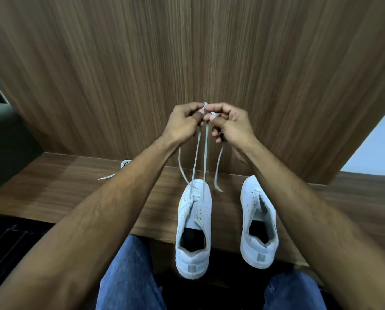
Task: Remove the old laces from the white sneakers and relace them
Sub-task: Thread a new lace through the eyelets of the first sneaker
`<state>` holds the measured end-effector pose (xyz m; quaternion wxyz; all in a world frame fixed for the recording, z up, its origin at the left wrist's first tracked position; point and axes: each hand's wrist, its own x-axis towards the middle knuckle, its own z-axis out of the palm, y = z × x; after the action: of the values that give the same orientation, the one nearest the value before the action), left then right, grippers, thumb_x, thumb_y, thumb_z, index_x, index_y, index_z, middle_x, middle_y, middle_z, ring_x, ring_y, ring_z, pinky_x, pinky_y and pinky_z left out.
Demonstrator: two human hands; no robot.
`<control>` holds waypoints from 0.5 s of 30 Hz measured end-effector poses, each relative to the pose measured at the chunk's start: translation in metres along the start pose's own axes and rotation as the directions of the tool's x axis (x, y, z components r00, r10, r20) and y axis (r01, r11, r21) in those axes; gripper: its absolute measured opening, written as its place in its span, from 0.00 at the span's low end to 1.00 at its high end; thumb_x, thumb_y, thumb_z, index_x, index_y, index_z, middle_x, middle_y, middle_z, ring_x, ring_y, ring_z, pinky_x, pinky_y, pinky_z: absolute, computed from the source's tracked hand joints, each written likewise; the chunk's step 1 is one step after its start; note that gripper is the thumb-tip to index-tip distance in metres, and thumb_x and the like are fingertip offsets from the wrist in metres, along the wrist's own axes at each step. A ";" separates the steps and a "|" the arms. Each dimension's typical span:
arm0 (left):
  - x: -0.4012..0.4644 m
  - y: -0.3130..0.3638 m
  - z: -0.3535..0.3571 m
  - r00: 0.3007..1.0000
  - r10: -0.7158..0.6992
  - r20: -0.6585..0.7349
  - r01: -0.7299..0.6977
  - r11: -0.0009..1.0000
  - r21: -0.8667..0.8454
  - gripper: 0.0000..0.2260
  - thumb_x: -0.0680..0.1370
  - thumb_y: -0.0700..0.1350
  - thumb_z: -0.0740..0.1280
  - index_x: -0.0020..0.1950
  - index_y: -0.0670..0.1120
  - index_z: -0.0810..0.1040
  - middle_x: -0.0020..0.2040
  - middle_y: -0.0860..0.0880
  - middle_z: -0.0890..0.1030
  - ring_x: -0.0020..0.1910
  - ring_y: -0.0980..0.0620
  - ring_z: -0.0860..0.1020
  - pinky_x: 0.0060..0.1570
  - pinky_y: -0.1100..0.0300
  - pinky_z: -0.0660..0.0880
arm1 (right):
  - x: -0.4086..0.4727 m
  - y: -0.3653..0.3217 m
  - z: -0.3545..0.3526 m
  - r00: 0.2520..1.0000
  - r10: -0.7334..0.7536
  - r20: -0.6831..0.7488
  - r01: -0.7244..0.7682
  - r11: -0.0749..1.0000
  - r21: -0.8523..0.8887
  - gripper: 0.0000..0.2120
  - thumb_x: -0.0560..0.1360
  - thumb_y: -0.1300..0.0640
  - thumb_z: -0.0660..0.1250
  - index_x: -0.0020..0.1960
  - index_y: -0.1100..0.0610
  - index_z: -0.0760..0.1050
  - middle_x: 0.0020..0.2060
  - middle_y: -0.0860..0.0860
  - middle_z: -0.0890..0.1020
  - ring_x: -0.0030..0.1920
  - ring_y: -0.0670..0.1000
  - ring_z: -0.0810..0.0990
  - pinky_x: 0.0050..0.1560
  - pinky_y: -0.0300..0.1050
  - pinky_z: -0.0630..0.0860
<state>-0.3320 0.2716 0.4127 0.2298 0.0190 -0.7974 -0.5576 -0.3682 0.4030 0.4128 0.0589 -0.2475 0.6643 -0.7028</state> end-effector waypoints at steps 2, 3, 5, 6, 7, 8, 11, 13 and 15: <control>0.002 -0.003 -0.001 0.996 0.083 -0.014 -0.083 0.996 0.030 0.10 0.80 0.39 0.62 0.57 0.41 0.80 0.36 0.51 0.79 0.32 0.64 0.73 0.34 0.67 0.71 | -0.001 -0.002 0.000 0.999 -0.041 -0.004 0.041 0.999 0.005 0.09 0.76 0.68 0.65 0.52 0.57 0.79 0.39 0.53 0.83 0.24 0.44 0.72 0.21 0.36 0.66; 0.004 -0.006 -0.002 0.994 0.105 -0.013 -0.104 0.993 0.050 0.10 0.79 0.42 0.63 0.56 0.44 0.82 0.39 0.51 0.81 0.35 0.62 0.76 0.39 0.62 0.74 | -0.002 -0.002 0.000 0.999 -0.054 -0.008 0.054 0.999 0.004 0.09 0.76 0.67 0.65 0.52 0.56 0.79 0.40 0.53 0.83 0.23 0.44 0.72 0.20 0.35 0.65; 0.007 -0.014 -0.006 0.995 0.101 -0.016 -0.099 0.990 0.104 0.10 0.76 0.51 0.65 0.53 0.52 0.83 0.42 0.52 0.84 0.41 0.56 0.79 0.48 0.50 0.78 | -0.003 -0.001 -0.002 0.998 -0.064 -0.010 0.064 0.998 -0.004 0.09 0.76 0.67 0.66 0.50 0.55 0.79 0.41 0.52 0.84 0.23 0.44 0.72 0.19 0.34 0.64; 0.008 -0.019 -0.008 0.996 0.090 -0.025 -0.086 0.988 0.127 0.11 0.74 0.55 0.65 0.52 0.56 0.83 0.42 0.53 0.84 0.42 0.54 0.80 0.48 0.47 0.78 | -0.004 0.000 -0.002 0.998 -0.057 -0.008 0.057 0.998 -0.011 0.09 0.76 0.66 0.66 0.50 0.54 0.79 0.42 0.52 0.84 0.23 0.44 0.72 0.19 0.34 0.63; 0.008 -0.023 -0.010 0.996 0.077 -0.043 -0.069 0.986 0.149 0.11 0.73 0.58 0.64 0.52 0.58 0.82 0.42 0.53 0.84 0.43 0.52 0.81 0.48 0.46 0.79 | -0.005 0.002 -0.002 0.999 -0.044 -0.007 0.044 0.999 -0.023 0.09 0.76 0.66 0.66 0.49 0.54 0.79 0.42 0.51 0.84 0.23 0.44 0.72 0.19 0.34 0.63; 0.007 -0.027 -0.012 0.997 0.054 -0.062 -0.042 0.982 0.184 0.12 0.72 0.59 0.64 0.53 0.59 0.81 0.44 0.54 0.84 0.45 0.51 0.82 0.50 0.45 0.79 | -0.007 0.005 -0.001 1.000 -0.025 -0.007 0.024 0.999 -0.038 0.09 0.76 0.66 0.65 0.50 0.54 0.79 0.42 0.50 0.85 0.23 0.43 0.72 0.19 0.34 0.63; -0.004 -0.043 -0.016 0.997 -0.022 -0.079 0.059 0.858 0.511 0.17 0.76 0.54 0.65 0.63 0.54 0.76 0.57 0.50 0.79 0.58 0.47 0.77 0.59 0.46 0.74 | -0.014 0.018 0.001 0.998 0.044 -0.041 -0.046 0.997 -0.056 0.10 0.77 0.68 0.63 0.53 0.58 0.79 0.42 0.51 0.84 0.22 0.42 0.71 0.19 0.34 0.63; -0.023 -0.055 -0.013 0.987 -0.064 -0.150 0.146 0.753 0.642 0.16 0.76 0.52 0.66 0.64 0.51 0.74 0.59 0.48 0.76 0.61 0.46 0.74 0.59 0.46 0.72 | -0.018 0.027 0.002 0.991 0.112 -0.071 -0.113 0.994 -0.002 0.10 0.76 0.68 0.62 0.53 0.59 0.78 0.42 0.52 0.84 0.22 0.42 0.71 0.19 0.34 0.63; -0.043 -0.069 -0.003 0.971 -0.028 -0.239 0.160 0.817 0.554 0.08 0.76 0.48 0.67 0.54 0.51 0.76 0.51 0.50 0.77 0.52 0.49 0.76 0.51 0.51 0.73 | -0.020 0.034 0.003 0.979 0.182 -0.090 -0.174 0.981 0.088 0.10 0.77 0.68 0.62 0.52 0.58 0.78 0.41 0.52 0.84 0.24 0.43 0.72 0.21 0.35 0.64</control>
<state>-0.3076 0.2552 0.3371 0.2721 0.1877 -0.8951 -0.2993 -0.3575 0.4049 0.3745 0.0988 -0.1498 0.6572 -0.7321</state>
